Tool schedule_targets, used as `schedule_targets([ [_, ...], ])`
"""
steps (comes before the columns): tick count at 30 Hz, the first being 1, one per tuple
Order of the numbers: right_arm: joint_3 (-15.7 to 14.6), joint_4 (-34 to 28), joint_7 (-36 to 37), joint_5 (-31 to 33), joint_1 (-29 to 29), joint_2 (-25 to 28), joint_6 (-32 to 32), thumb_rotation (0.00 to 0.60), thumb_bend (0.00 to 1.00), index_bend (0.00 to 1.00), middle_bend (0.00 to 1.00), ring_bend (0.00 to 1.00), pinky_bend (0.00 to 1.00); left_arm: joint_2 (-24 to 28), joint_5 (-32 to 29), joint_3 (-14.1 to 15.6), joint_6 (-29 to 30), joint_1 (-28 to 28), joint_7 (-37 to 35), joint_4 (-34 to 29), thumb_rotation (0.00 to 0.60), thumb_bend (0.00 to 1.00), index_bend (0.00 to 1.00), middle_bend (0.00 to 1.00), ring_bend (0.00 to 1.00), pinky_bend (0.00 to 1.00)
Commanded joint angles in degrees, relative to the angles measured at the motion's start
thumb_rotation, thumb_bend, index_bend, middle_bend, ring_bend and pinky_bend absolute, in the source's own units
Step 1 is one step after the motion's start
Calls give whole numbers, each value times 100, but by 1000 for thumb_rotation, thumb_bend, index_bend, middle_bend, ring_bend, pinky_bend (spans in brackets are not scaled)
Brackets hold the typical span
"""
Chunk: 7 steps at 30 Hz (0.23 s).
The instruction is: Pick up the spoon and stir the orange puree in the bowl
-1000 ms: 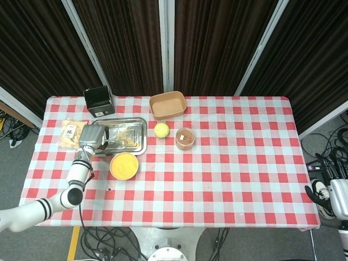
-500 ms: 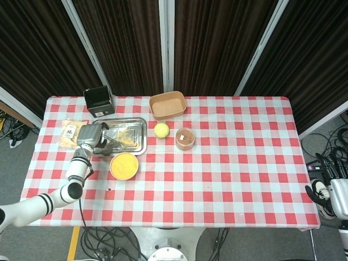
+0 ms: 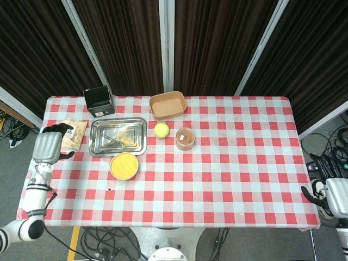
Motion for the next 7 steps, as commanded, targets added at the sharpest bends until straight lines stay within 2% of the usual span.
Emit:
schedule_targets([
  [1, -21, 40, 39, -65, -15, -75, 85, 600, 237, 0, 93, 0, 66, 315, 873, 583, 1184, 925, -533, -228, 600, 145, 327, 323, 251, 251],
  [3, -35, 53, 57, -89, -31, -114, 125, 600, 237, 0, 81, 0, 55, 375, 1079, 715, 1528, 1188, -531, -320, 600, 131, 327, 322, 249, 249],
  [7, -55, 41, 67, -142, -20, -157, 140, 600, 237, 0, 72, 0, 46, 525, 1338, 921, 1856, 1533, -447, -536, 600, 122, 320, 295, 222, 227],
])
